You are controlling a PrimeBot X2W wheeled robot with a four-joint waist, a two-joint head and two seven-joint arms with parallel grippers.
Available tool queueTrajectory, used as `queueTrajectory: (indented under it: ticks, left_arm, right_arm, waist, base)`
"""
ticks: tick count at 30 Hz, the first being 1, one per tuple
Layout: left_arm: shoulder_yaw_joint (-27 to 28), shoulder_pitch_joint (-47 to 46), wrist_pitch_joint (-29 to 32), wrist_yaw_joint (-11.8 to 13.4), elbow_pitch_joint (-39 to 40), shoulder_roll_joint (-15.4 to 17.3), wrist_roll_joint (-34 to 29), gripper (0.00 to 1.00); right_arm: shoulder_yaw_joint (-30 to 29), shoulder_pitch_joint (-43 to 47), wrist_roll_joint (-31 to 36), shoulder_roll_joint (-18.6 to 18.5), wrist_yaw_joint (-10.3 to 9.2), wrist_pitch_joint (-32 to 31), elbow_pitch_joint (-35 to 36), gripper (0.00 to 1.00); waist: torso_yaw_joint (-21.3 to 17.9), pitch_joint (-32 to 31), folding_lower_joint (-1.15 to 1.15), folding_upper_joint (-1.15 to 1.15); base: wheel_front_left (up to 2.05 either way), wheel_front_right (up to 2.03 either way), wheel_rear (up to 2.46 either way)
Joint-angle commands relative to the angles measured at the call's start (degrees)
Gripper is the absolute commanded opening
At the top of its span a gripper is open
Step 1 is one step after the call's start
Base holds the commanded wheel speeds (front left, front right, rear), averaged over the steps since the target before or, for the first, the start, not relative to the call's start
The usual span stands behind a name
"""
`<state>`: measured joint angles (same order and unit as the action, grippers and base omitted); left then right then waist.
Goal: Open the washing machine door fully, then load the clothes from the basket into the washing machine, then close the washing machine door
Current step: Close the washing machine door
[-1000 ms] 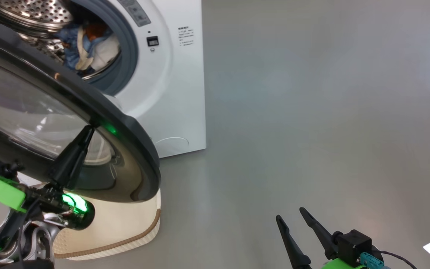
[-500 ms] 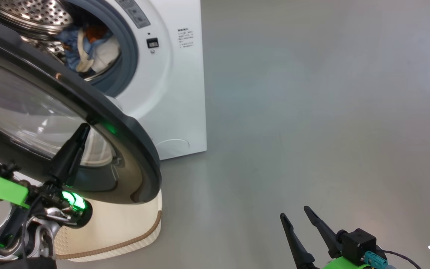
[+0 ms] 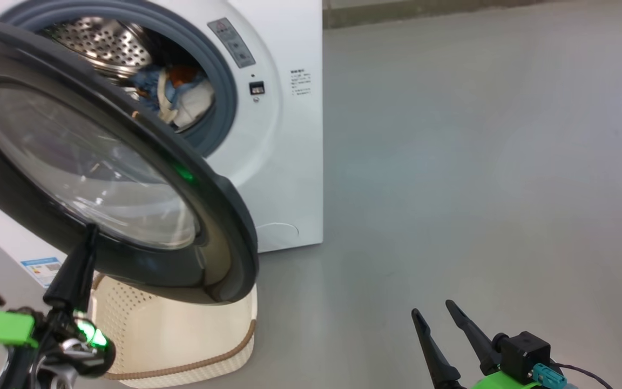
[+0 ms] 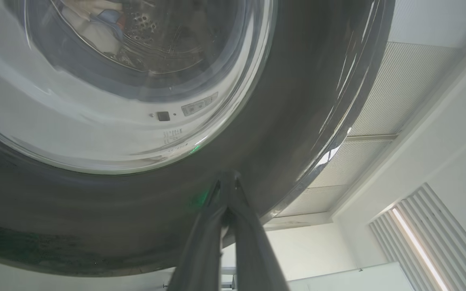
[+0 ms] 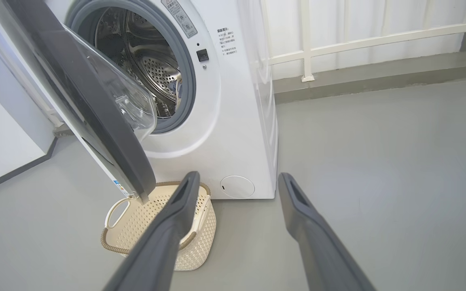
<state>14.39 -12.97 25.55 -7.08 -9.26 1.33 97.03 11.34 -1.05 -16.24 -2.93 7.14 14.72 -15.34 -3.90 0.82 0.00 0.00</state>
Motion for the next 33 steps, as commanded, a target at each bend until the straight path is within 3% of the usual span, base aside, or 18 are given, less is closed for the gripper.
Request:
queueTrajectory:
  ticks: [1, 8, 9, 10, 11, 20, 24, 28, 33]
  left_arm:
    - [1.66, 0.07, -0.93, -0.40, 2.28, 1.54, -0.35, 0.00]
    - [1.65, 3.36, -5.48, -0.40, 4.71, 1.54, -0.37, 0.00]
    - [1.82, 3.72, -6.52, -0.40, 5.17, 1.54, -1.00, 0.18]
    - [1.80, 4.15, -7.52, -0.40, 5.56, 1.54, -2.00, 0.49]
    - [1.69, 4.52, -8.60, -0.40, 5.83, 1.54, -2.81, 1.00]
    - [-0.49, 7.08, -18.77, -0.41, 11.16, 2.25, -12.91, 1.00]
    - [-3.75, 8.54, -26.49, -0.41, 13.48, 5.10, -19.89, 1.00]
    - [-11.45, 11.15, -37.38, -0.41, 12.47, 11.10, -31.49, 1.00]
    - [-14.43, 12.58, -40.42, -0.41, 9.60, 14.19, -41.16, 1.00]
  right_arm:
    - [1.00, -0.19, -0.26, 0.05, 0.35, 0.28, 1.26, 1.00]
    - [0.80, 0.21, -0.36, 0.05, 0.35, 0.28, 1.19, 1.00]
    - [0.81, 0.25, -0.39, 0.05, 0.35, 0.28, 1.19, 1.00]
    - [0.81, 0.27, -0.42, 0.05, 0.35, 0.28, 1.20, 1.00]
    - [0.79, 0.30, -0.44, 0.05, 0.35, 0.28, 1.21, 1.00]
    - [0.40, 0.48, -0.23, 0.05, 0.35, 0.28, 1.45, 1.00]
    - [0.26, 0.50, -0.06, 0.05, 0.35, 0.28, 1.68, 1.00]
    - [0.38, 0.54, -0.08, 0.05, 0.35, 0.28, 1.85, 1.00]
    - [0.32, 0.66, -0.12, 0.05, 0.35, 0.28, 2.02, 1.00]
  waist:
    - [0.90, -1.00, 0.00, 0.00]
    - [1.54, -2.16, 0.00, 0.00]
    - [1.57, -2.29, 0.00, 0.00]
    - [1.59, -2.40, 0.00, 0.00]
    - [1.61, -2.49, 0.00, 0.00]
    - [1.71, -2.85, 0.00, 0.00]
    - [1.75, -2.74, 0.00, 0.00]
    - [1.73, -2.73, 0.00, 0.00]
    - [1.74, -2.92, 0.00, 0.00]
  base:
    - [0.00, 0.00, 0.00]
    - [0.00, 0.00, 0.00]
    - [0.00, 0.00, 0.00]
    - [0.00, 0.00, 0.00]
    - [0.00, 0.00, 0.00]
    - [0.00, 0.00, 0.00]
    - [0.00, 0.00, 0.00]
    - [0.00, 0.00, 0.00]
    - [0.00, 0.00, 0.00]
